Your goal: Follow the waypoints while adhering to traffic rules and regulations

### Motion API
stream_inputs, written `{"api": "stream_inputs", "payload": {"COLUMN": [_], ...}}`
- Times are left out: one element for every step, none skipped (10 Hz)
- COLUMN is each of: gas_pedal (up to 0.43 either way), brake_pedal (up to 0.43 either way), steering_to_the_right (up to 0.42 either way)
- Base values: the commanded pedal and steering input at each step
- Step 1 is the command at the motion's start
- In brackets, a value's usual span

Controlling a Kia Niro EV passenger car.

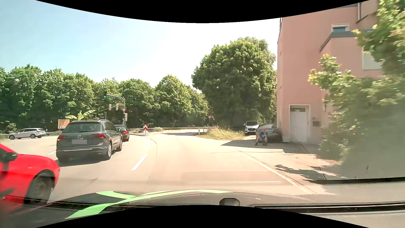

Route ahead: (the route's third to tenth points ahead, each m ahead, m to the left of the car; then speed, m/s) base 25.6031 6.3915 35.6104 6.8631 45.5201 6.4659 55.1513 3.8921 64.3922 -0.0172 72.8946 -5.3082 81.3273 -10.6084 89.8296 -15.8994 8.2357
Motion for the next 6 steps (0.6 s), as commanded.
{"api": "stream_inputs", "payload": {"gas_pedal": [0.130,0.138,0.138,0.138,0.138,0.138], "brake_pedal": [0.000,0.000,0.000,0.000,0.000,0.000], "steering_to_the_right": [-0.101,-0.097,-0.094,-0.091,-0.086,-0.081]}}
